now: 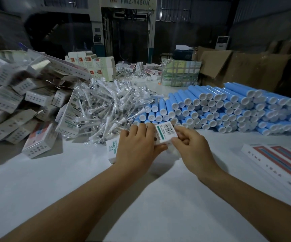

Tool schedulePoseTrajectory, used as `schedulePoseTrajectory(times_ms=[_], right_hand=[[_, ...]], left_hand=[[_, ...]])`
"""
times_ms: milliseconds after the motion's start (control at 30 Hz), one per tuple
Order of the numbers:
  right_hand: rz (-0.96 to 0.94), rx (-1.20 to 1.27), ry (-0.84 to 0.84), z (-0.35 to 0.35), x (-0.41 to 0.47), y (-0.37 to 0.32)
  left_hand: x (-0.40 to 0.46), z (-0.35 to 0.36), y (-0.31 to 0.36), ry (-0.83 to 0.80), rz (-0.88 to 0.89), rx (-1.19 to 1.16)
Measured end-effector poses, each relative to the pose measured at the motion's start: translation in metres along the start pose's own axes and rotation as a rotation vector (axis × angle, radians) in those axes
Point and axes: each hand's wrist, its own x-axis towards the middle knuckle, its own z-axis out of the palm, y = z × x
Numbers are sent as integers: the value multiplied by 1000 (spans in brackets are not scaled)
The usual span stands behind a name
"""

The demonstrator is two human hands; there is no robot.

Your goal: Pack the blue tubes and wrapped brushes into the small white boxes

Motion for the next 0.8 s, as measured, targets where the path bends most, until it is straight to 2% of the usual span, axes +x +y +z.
schedulePoseTrajectory(times_ms=[200, 333, 433, 500, 600, 700, 800], right_hand=[[176, 41, -66, -1, 10, 2], [186, 182, -42, -2, 7, 0], [186, 221, -14, -1, 5, -1], [195, 245, -26, 0, 3, -3], [310, 334, -60, 1, 3, -3], [387, 370, -99, 2, 6, -2], [364, 338, -121, 1, 6, -2]], left_hand=[[-3, -3, 5, 55, 55, 76], [-3, -5, 6, -22, 33, 70], [-4, -5, 6, -16, 28, 61], [-4, -5, 7, 8, 43, 89], [-5, -4, 8, 59, 57, 175], [-4, -3, 9, 38, 79, 198], [-3, -2, 8, 10, 55, 150]])
